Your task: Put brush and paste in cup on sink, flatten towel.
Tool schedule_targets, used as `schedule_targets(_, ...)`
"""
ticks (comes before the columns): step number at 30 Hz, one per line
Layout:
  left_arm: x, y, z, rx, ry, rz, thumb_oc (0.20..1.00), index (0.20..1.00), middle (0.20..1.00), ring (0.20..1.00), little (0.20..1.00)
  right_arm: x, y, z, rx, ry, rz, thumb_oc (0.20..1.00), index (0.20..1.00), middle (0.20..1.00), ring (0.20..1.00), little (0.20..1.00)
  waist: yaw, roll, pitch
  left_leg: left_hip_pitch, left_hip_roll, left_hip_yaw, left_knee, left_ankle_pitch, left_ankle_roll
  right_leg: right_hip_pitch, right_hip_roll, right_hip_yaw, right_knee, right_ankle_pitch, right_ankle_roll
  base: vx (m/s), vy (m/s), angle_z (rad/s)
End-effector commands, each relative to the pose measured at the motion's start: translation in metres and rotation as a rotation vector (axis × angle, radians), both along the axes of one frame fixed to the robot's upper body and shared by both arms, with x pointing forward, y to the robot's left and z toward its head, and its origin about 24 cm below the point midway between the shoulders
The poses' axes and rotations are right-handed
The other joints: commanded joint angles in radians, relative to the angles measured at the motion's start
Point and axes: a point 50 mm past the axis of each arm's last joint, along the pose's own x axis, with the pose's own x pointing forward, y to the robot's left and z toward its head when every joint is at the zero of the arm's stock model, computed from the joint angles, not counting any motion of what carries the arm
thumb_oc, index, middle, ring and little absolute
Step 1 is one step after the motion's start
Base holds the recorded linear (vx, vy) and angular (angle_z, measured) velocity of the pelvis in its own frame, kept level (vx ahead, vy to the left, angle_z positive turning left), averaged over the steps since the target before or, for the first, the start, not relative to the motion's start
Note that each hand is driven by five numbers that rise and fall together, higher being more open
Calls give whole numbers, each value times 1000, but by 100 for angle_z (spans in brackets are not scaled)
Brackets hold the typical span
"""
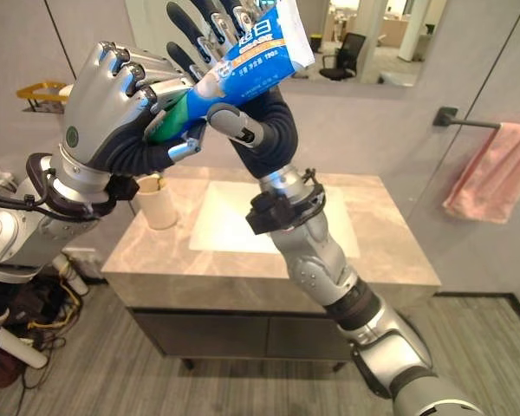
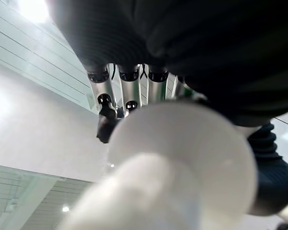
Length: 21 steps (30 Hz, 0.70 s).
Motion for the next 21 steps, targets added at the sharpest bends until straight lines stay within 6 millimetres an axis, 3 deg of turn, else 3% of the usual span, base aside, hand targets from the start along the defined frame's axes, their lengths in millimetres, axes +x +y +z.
schedule_targets(1,10,8,0,-22,46,50,200,200,200,200,200,-19,7,25,119,-118,125,1000,1000,1000,1000,1000,13,-52,-36,-70,34,-95,5,45,-8,46,-130,-32,8,34,103,0,0,0)
schedule_targets(6,16,8,-15,-33,107,63,200,200,200,200,200,-15,13,14,116,-52,150,1000,1000,1000,1000,1000,15,-59,-33,-70,34,-92,5,44,-8,45,-127,-33,8,35,102,0,0,0)
schedule_targets(17,17,13,-28,-11,171,89,200,200,200,200,200,-15,17,6,70,-25,161,1000,1000,1000,1000,1000,19,-82,-27,-71,42,-88,5,46,-8,38,-121,-26,8,37,101,0,0,0)
schedule_targets(19,15,15,-28,-6,173,92,200,200,200,200,200,-14,16,4,55,-22,153,840,840,840,840,840,19,-82,-26,-72,42,-87,5,46,-8,37,-121,-25,8,37,101,0,0,0)
schedule_targets(20,14,18,-30,-6,185,98,200,200,200,200,200,-12,14,1,41,-15,140,598,598,598,598,598,19,-85,-24,-73,41,-87,5,47,-8,34,-122,-24,8,38,101,0,0,0)
schedule_targets(21,12,21,-32,-3,192,102,200,200,200,200,200,-12,13,0,31,-16,133,420,420,420,420,420,21,-85,-22,-75,41,-87,5,47,-8,33,-122,-24,8,39,101,0,0,0)
